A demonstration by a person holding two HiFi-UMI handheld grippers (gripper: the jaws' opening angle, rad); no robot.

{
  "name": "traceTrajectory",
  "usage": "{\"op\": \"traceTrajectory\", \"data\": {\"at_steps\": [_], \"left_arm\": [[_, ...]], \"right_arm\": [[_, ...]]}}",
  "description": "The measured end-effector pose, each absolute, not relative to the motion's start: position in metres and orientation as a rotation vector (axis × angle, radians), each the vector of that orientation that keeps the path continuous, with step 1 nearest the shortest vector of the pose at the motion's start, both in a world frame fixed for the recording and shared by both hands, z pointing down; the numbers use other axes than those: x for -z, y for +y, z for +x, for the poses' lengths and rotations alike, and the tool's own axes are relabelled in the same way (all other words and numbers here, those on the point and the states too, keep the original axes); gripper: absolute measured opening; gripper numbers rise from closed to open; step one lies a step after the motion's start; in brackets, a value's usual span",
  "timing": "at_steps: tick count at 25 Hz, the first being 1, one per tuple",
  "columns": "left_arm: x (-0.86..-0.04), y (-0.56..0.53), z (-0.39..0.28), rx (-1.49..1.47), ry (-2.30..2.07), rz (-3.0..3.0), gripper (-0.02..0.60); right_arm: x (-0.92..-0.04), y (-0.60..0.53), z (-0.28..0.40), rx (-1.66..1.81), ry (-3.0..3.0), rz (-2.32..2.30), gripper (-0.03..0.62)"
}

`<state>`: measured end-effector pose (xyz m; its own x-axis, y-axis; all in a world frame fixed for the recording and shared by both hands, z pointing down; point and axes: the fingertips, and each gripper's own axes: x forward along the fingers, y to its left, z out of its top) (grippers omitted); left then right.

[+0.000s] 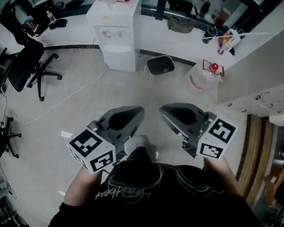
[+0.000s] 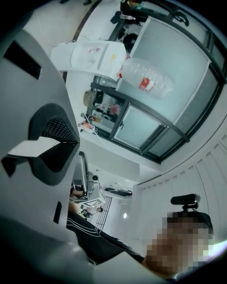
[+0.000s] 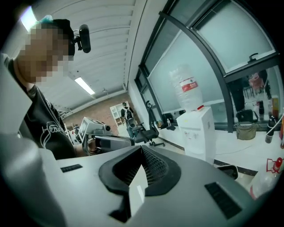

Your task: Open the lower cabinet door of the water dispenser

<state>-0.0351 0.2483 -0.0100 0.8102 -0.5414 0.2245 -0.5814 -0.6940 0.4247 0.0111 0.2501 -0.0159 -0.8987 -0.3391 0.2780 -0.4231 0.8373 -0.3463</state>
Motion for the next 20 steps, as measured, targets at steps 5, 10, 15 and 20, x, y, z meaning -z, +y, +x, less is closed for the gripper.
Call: {"op": "traceTrajectory", "data": {"at_steps": [5, 10, 15, 20], "left_arm": [[-0.02, 0.202, -0.051, -0.159, -0.826, 2.466, 0.002], [-0.053, 0.173, -0.039, -0.24, -0.794, 2.44, 0.002], [-0.079, 0.142, -0.012, -0.279, -0.76, 2.406, 0.002], [-0.1, 0.088, 0.015, -0.318, -0.829, 2.342, 0.002]], "right_arm": [[-0.012, 0.205, -0.002, -0.584, -2.736, 0.587, 0.012], [-0.041, 0.173, 0.004, -0.628, -2.699, 0.609, 0.013], [-0.069, 0.136, 0.025, -0.692, -2.678, 0.608, 0.013], [-0.09, 0.082, 0.053, -0.76, -2.665, 0.534, 0.013]]}}
